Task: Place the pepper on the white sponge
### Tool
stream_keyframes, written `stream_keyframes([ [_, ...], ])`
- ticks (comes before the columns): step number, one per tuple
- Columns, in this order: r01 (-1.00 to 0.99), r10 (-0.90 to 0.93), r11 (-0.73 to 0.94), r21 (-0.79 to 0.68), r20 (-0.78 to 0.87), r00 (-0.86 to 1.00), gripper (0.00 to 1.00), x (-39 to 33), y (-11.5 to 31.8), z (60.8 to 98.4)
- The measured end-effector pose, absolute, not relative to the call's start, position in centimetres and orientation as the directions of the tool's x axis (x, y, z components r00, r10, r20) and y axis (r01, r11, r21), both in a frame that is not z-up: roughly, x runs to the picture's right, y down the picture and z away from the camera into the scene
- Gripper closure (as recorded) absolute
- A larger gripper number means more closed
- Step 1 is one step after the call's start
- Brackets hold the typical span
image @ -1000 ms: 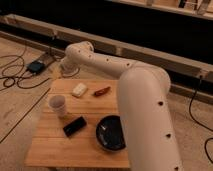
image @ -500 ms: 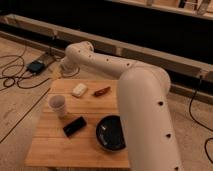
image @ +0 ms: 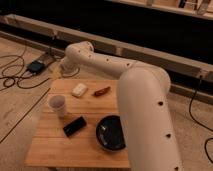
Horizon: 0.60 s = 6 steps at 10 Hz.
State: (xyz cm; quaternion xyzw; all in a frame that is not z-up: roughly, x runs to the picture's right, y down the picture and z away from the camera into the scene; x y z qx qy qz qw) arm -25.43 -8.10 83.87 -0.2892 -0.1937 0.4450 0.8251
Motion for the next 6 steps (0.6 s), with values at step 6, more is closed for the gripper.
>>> stream_keyframes([
  [6, -0.774, 0.895, 0.315, -0.549, -0.1, 0.435, 0.26, -18.3, -9.3, 88.8],
])
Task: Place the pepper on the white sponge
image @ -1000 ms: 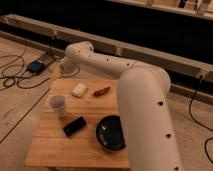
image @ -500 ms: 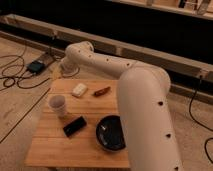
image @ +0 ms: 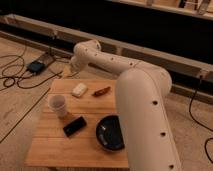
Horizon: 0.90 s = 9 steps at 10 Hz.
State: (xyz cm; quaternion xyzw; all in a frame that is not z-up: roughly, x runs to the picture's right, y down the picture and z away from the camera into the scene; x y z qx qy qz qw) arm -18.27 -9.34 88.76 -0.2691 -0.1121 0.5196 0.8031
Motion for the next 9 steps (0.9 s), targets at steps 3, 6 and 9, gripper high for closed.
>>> stream_keyframes([
  [3, -0.87, 0.921, 0.192, -0.454, -0.223, 0.319, 0.26, -12.8, -8.6, 91.7],
  [6, -0.927, 0.927, 0.082, -0.365, -0.314, 0.206, 0.26, -8.8, -6.7, 93.6],
  [9, -0.959, 0.908, -0.006, -0.283, -0.403, 0.113, 0.26, -6.1, -3.5, 94.6],
])
